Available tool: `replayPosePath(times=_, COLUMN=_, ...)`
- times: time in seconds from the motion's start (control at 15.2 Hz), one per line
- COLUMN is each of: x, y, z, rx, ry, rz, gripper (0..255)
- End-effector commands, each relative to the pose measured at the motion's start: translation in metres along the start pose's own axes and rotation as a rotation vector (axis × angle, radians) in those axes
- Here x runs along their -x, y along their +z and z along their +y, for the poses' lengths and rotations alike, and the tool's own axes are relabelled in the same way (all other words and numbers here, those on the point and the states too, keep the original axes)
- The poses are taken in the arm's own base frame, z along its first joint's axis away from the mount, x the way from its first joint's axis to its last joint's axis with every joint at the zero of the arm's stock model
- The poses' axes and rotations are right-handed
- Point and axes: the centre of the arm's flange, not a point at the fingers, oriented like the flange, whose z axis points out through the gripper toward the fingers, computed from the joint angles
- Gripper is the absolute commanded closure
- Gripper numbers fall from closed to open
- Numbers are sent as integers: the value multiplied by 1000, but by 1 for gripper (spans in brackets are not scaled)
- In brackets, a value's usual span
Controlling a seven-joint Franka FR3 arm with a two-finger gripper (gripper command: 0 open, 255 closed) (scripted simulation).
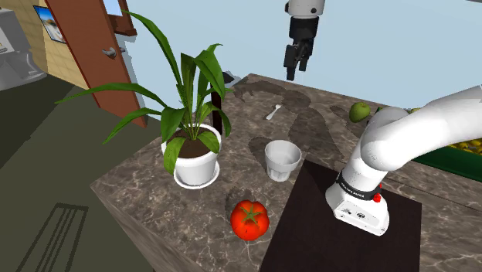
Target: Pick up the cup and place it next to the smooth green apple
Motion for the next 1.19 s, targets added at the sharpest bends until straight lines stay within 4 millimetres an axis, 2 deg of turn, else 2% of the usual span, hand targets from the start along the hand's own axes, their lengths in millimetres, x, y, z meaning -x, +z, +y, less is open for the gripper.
replayPosePath(times=0.0, x=0, y=0, z=0, rx=0, ry=0, rz=0, gripper=0)
replayPosePath(times=1.06, x=36, y=195, z=-48, rx=-177, ry=-84, rz=-40, gripper=0)
replayPosePath(times=1.12, x=38, y=201, z=-50, rx=-183, ry=-86, rz=-41, gripper=0)
